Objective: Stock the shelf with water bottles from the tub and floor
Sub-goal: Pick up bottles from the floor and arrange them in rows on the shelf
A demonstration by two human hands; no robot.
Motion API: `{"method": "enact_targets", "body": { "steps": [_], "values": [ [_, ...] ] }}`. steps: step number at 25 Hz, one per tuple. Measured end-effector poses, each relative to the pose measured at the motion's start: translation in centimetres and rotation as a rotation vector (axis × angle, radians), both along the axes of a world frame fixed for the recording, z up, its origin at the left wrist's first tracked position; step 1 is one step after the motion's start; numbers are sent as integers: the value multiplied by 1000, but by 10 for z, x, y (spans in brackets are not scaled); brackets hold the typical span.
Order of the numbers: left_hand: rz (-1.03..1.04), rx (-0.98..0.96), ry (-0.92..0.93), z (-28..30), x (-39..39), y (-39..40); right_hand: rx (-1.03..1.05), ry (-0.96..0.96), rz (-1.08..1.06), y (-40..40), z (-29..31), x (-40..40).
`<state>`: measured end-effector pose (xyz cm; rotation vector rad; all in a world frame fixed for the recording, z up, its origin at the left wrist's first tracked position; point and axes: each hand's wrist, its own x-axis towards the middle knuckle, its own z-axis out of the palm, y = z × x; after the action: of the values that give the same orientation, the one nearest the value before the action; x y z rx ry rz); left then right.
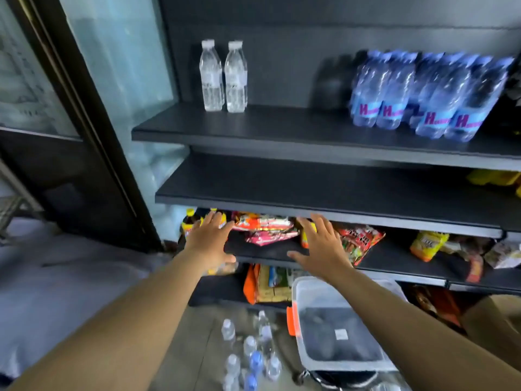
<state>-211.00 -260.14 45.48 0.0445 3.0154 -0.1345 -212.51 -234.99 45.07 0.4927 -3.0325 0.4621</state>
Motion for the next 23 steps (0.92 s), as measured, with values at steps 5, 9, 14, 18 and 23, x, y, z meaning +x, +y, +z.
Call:
{"method": "enact_targets", "body": {
  "steps": [5, 9, 14, 18, 23],
  "values": [
    [132, 108, -131, -123, 45, -16, -81, -179, 50, -18, -115, 21],
    [316, 255, -252, -238, 84, -13, -312, -328, 41, -32, -215, 47],
    [535, 527, -283, -398, 131, 18, -499, -523, -169, -54, -361, 75],
    [774, 811, -251, -538, 157, 42, -552, -683, -272, -69, -509, 72],
    [920, 1002, -214, -685, 160, 63, -685, -818, -403, -74, -656, 57]
  ]
}}
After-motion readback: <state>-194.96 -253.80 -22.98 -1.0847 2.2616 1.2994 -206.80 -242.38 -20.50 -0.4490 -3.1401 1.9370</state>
